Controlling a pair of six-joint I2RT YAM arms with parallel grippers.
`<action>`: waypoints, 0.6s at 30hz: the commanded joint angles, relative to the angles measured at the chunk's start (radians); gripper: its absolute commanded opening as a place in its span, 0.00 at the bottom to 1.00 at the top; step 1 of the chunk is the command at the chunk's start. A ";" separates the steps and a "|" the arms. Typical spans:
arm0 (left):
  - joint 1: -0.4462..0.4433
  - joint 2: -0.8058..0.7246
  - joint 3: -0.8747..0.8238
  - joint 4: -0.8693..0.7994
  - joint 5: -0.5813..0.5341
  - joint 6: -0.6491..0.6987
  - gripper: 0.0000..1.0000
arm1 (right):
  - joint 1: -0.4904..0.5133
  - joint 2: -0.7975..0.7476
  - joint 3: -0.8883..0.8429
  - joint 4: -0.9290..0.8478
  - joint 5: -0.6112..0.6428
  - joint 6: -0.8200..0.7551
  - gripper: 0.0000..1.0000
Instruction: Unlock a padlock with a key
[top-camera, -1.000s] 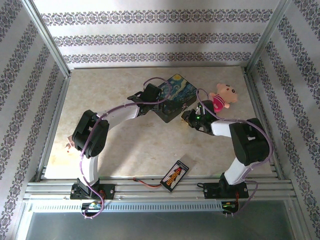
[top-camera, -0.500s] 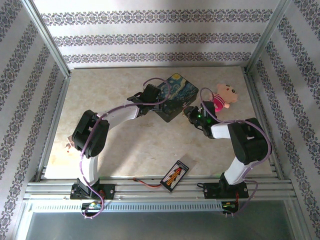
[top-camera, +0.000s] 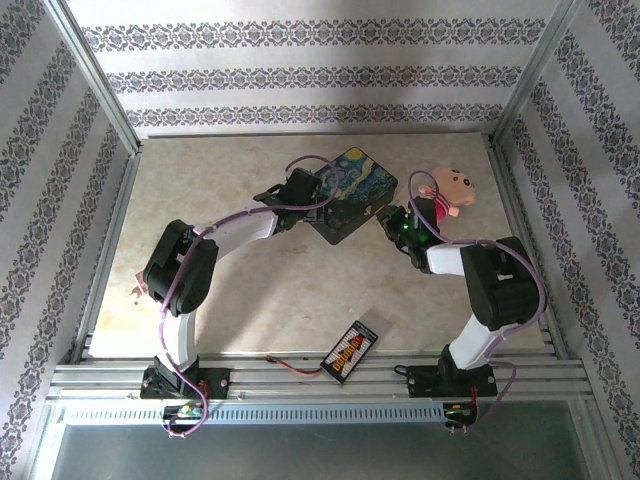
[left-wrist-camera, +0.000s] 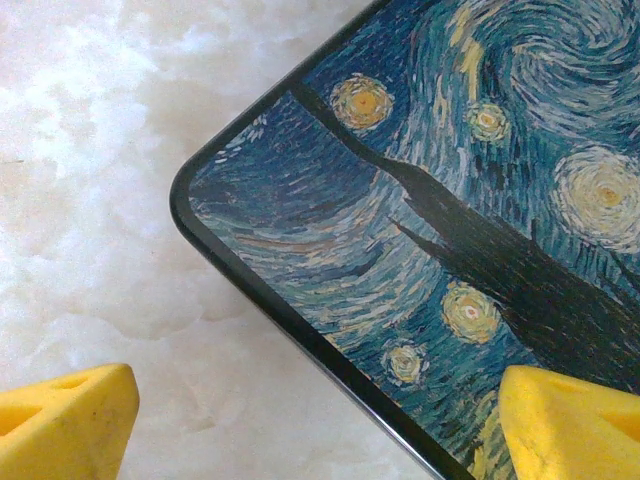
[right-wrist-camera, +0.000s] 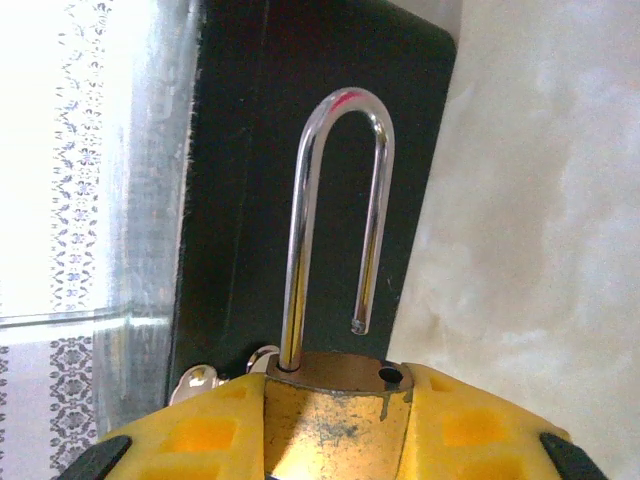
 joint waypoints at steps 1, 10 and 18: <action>0.056 0.043 -0.075 -0.189 -0.054 0.017 0.89 | 0.001 -0.088 -0.001 -0.072 0.021 -0.062 0.00; 0.132 0.002 -0.105 -0.170 -0.059 0.027 0.84 | 0.054 -0.322 0.031 -0.528 0.058 -0.270 0.00; 0.207 -0.031 -0.115 -0.166 -0.057 0.040 0.80 | 0.167 -0.379 0.102 -0.842 0.126 -0.408 0.00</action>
